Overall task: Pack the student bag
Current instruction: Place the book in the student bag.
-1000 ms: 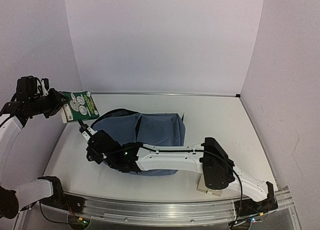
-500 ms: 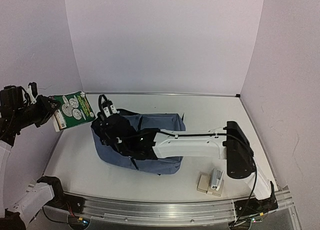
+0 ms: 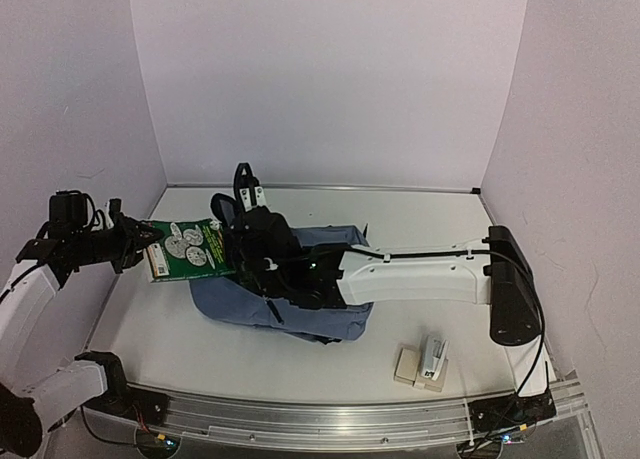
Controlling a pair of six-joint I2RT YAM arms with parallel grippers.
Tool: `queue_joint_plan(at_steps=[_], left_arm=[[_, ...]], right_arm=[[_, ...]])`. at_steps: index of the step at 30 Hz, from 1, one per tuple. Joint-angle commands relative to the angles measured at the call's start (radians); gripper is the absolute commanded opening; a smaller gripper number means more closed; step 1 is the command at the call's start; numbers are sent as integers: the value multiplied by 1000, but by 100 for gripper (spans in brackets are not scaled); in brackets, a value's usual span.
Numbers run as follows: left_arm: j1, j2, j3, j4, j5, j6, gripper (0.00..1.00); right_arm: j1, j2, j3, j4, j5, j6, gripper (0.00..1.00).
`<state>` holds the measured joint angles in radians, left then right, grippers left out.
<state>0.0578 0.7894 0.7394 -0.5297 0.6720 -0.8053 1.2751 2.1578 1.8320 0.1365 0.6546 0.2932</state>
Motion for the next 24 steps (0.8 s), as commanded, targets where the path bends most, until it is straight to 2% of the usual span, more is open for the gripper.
queue_joint_plan(at_steps=[1, 7, 15, 24], left_arm=[[0, 50, 32, 272, 160, -50, 0], [-31, 172, 6, 396, 218, -95, 0], [-213, 384, 26, 489, 118, -71, 0], [-361, 652, 89, 747, -19, -83, 0]], right_arm=[[8, -67, 10, 102, -4, 15, 0], [7, -70, 3, 128, -19, -11, 0], [8, -73, -7, 151, -29, -23, 0], [8, -39, -21, 188, -49, -12, 0]])
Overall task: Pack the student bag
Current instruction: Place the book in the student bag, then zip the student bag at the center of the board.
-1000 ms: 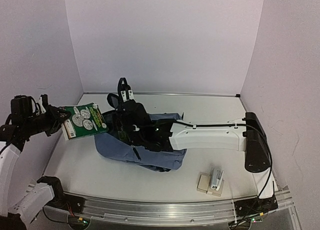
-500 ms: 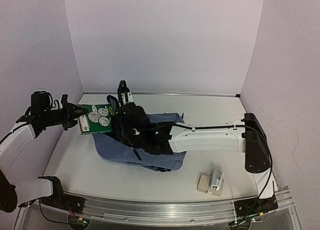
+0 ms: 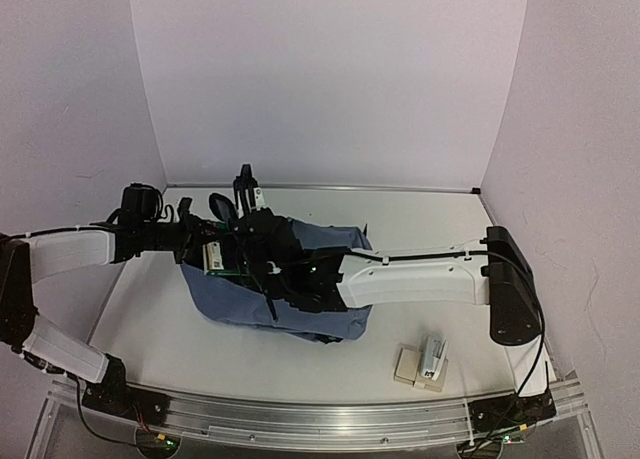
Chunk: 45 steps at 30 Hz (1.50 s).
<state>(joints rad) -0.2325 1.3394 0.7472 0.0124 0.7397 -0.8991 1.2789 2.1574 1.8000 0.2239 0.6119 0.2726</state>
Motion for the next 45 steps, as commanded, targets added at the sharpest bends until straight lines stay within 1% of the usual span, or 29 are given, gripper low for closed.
queue_joint_plan(at_steps=[1, 4, 7, 9, 11, 12, 13, 15, 16, 17, 19, 20, 22, 23, 26, 28, 30, 33, 36, 39, 41, 45], left_arm=[[-89, 139, 99, 224, -94, 12, 0], [-143, 248, 151, 270, -102, 15, 0], [-182, 328, 205, 264, -111, 33, 0], [-188, 358, 217, 260, -117, 37, 0], [-188, 350, 217, 221, -148, 61, 3], [-188, 334, 213, 192, -171, 76, 7], [-186, 301, 204, 162, -196, 89, 14], [-180, 232, 171, 109, -258, 111, 32], [-172, 189, 153, 71, -282, 120, 41], [-162, 132, 135, 32, -314, 129, 49], [-140, 25, 98, -89, -383, 140, 61], [-131, -30, 81, -164, -456, 143, 65], [-124, -150, 67, -334, -624, 144, 75], [-123, -218, 60, -424, -685, 146, 78], [-118, -393, 48, -606, -865, 140, 85], [-117, -485, 62, -711, -947, 125, 87], [-117, -571, 77, -793, -986, 106, 88], [-117, -640, 73, -828, -954, 85, 90], [-117, -625, 26, -794, -847, 58, 94], [-117, -567, -30, -689, -727, 45, 95], [-117, -534, -61, -610, -648, 39, 96], [-117, -500, -107, -472, -590, 45, 97]], right_arm=[[4, -33, 10, 104, -6, 14, 0], [4, -18, 11, 110, -9, 29, 0], [4, -10, 12, 114, -5, 33, 0], [4, -3, 12, 115, 10, 28, 0], [4, 4, 10, 115, 27, 22, 0], [4, 5, 8, 115, 32, 17, 0], [4, 5, 6, 115, 34, 14, 0], [4, 3, 1, 115, 36, 8, 0], [4, -2, -4, 115, 30, 2, 5], [4, -8, -9, 115, 19, -5, 15], [4, -23, -23, 115, -3, -22, 36], [4, -34, -34, 115, -15, -33, 47], [4, -70, -61, 103, -40, -47, 64], [4, -98, -77, 94, -46, -50, 69], [4, -178, -149, 54, -58, -62, 85], [2, -227, -186, -2, -54, -71, 93], [-5, -267, -216, -82, -41, -67, 98], [-42, -298, -247, -213, -79, -14, 98], [-119, -312, -296, -294, -183, 65, 98], [-186, -309, -334, -317, -313, 132, 98], [-223, -306, -361, -327, -341, 163, 98], [-322, -346, -448, -335, -385, 232, 98]])
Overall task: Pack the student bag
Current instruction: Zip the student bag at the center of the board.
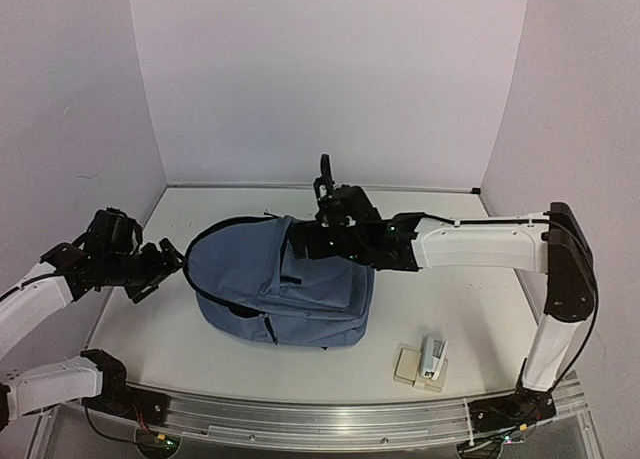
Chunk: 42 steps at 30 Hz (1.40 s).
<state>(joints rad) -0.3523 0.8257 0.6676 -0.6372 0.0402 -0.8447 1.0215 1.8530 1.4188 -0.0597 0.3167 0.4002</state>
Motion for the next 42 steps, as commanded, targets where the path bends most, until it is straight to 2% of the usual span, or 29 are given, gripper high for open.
queue_joint_plan(at_steps=[1, 4, 6, 9, 12, 15, 17, 23, 26, 29, 31, 34, 36, 38, 42], left_arm=[[3, 21, -45, 207, 120, -10, 95], [5, 71, -95, 325, 165, -20, 82], [6, 123, -123, 397, 187, -28, 70], [6, 215, -134, 486, 186, -18, 40], [6, 316, -110, 576, 187, 24, 18], [6, 423, -51, 658, 201, 83, 4], [5, 512, 15, 710, 223, 123, 0], [6, 765, 242, 812, 327, 244, 0], [8, 870, 354, 831, 350, 296, 0], [15, 930, 456, 773, 366, 353, 2], [16, 928, 491, 708, 343, 395, 17], [15, 845, 453, 653, 260, 435, 54], [10, 755, 398, 603, 174, 462, 70], [-13, 656, 340, 549, 96, 476, 79], [-88, 481, 227, 449, 21, 420, 83]], right_arm=[[-82, -58, -97, -51, -88, 112, 98], [-128, -104, -180, -50, -94, 138, 98], [-166, -120, -232, -49, -122, 157, 97], [-191, -140, -288, -38, -150, 175, 89], [-194, -165, -339, -15, -178, 195, 83], [-195, -193, -387, 15, -202, 224, 78], [-194, -213, -415, 28, -208, 238, 75], [-183, -334, -506, 50, -217, 213, 70], [-156, -399, -523, 50, -196, 162, 71], [-108, -440, -520, 49, -159, 105, 75], [-72, -441, -507, 36, -136, 68, 77], [-20, -419, -479, 15, -91, 19, 79], [4, -393, -457, 9, -78, 2, 79], [15, -363, -438, 6, -74, -6, 79], [24, -317, -406, 8, -47, -6, 79]])
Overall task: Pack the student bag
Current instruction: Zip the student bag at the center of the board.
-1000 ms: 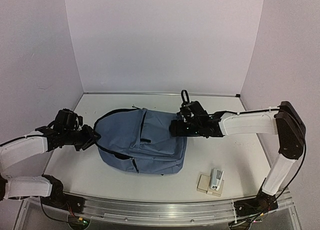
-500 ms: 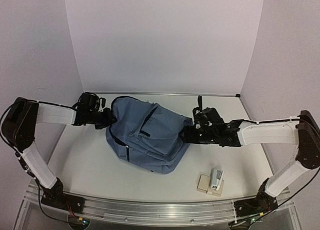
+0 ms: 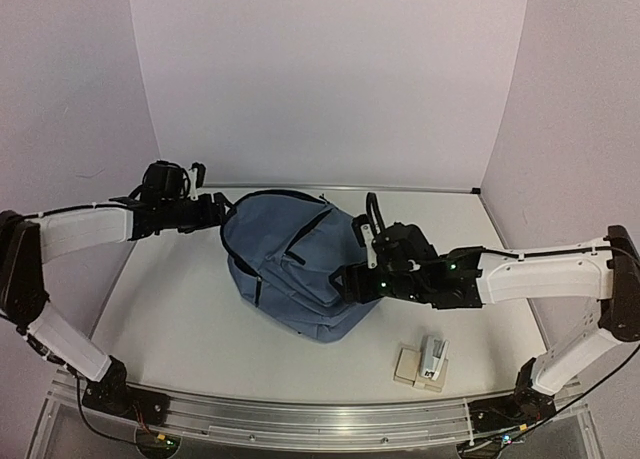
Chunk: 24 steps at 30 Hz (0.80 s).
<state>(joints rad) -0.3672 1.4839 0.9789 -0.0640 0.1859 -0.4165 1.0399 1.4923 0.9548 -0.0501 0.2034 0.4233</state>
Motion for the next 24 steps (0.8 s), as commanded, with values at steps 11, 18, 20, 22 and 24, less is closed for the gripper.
queue_joint_plan(at_steps=[11, 18, 20, 22, 24], left_arm=[[-389, -221, -209, -191, -215, -231, 52], [-445, -78, -169, -169, -232, -248, 40], [-448, -40, -152, -167, -230, -247, 38], [-450, -4, -132, -174, -228, -244, 35], [-452, 18, -121, -168, -224, -244, 34]], right_arm=[[8, 79, 92, 19, 86, -29, 79], [10, 44, 53, 37, 84, 3, 78], [10, 28, 38, 39, 85, 9, 78], [10, 14, 26, 40, 90, 13, 78], [9, 3, 17, 41, 95, 14, 78]])
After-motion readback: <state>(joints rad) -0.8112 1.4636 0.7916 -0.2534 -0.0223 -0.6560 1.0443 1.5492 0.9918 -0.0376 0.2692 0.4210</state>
